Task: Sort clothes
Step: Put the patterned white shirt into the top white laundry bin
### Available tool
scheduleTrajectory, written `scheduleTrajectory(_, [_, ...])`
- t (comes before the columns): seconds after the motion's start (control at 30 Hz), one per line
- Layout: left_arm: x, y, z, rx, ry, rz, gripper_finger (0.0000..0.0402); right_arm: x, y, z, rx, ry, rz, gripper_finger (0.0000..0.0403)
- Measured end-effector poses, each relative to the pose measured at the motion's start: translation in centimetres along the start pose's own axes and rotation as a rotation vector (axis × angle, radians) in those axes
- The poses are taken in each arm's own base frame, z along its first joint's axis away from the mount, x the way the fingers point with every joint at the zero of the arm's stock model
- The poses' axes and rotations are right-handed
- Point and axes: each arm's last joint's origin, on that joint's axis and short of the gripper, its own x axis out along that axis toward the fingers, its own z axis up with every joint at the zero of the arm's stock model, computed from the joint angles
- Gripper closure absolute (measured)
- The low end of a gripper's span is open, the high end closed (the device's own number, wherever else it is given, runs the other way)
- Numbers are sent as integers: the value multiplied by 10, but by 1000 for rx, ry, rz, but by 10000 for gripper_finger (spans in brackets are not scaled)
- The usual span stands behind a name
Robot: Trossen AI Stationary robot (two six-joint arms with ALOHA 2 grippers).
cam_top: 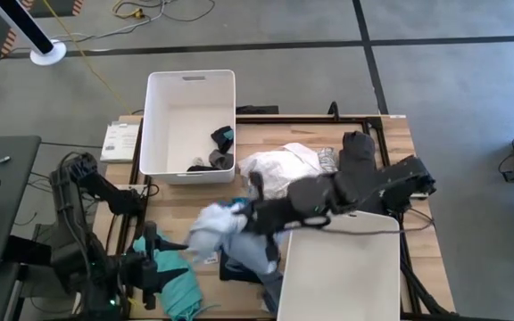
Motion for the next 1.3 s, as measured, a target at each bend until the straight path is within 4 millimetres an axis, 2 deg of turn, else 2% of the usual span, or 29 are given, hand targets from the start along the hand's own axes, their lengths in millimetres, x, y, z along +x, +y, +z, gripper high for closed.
scheduleTrajectory(0.1, [6, -10, -8, 20, 68, -14, 166, -14, -24, 15, 21, -90, -73, 385])
scheduleTrajectory(0.2, [10, -16, -11, 22, 95, -16, 166, -26, -48, 22, 33, -133, -142, 385])
scheduleTrajectory(0.37, [24, -29, -31, 40, 132, 26, 166, -26, -79, 16, 38, -148, -188, 385])
scheduleTrajectory(0.6, [41, -37, -61, 29, 174, 87, 166, -28, -129, 12, 38, -237, -237, 385])
scheduleTrajectory(0.87, [67, -43, -97, 40, 207, 136, 166, -16, -190, -11, 49, -361, -263, 385])
scheduleTrajectory(1.03, [80, -46, -113, 29, 216, 152, 166, 0, -228, -41, 76, -380, -282, 385])
scheduleTrajectory(1.3, [98, -53, -123, -32, 179, 122, 166, 17, -282, -84, 83, -445, -352, 385])
